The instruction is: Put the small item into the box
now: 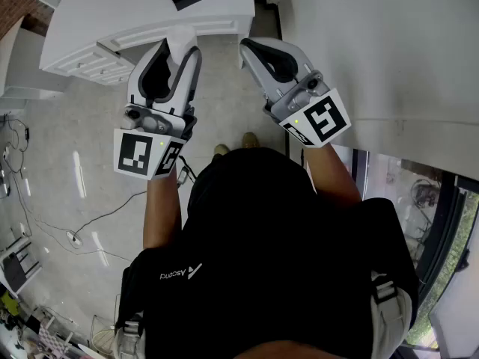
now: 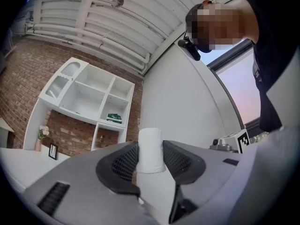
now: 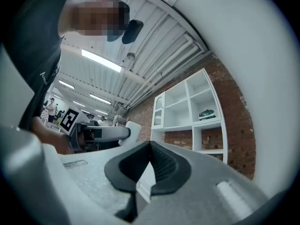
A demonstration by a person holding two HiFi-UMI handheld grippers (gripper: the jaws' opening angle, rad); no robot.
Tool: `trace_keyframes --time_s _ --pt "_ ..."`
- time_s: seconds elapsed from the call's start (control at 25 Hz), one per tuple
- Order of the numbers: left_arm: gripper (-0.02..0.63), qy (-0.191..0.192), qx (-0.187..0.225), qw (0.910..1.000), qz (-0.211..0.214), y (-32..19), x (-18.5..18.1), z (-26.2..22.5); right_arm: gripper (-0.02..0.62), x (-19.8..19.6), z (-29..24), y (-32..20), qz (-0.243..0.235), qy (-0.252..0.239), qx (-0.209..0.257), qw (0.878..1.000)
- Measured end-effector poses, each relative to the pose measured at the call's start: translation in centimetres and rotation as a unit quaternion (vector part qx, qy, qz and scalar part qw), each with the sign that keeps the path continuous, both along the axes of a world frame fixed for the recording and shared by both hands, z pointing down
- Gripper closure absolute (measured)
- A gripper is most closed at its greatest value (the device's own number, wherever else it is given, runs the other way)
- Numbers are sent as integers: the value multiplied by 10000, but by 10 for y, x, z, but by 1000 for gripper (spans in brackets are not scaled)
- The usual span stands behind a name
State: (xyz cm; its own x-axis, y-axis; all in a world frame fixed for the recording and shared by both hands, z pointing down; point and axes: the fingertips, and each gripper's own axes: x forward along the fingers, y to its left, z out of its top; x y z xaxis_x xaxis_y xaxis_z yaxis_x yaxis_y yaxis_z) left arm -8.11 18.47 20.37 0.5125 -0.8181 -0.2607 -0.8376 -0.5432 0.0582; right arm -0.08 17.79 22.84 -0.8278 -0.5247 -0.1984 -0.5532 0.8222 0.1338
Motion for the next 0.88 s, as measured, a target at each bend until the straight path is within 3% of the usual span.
trace_keyframes --time_s 0.88 --pt "443 82 109 9996 243 10 -48 -1 594 -33 1 13 448 14 -2 9990"
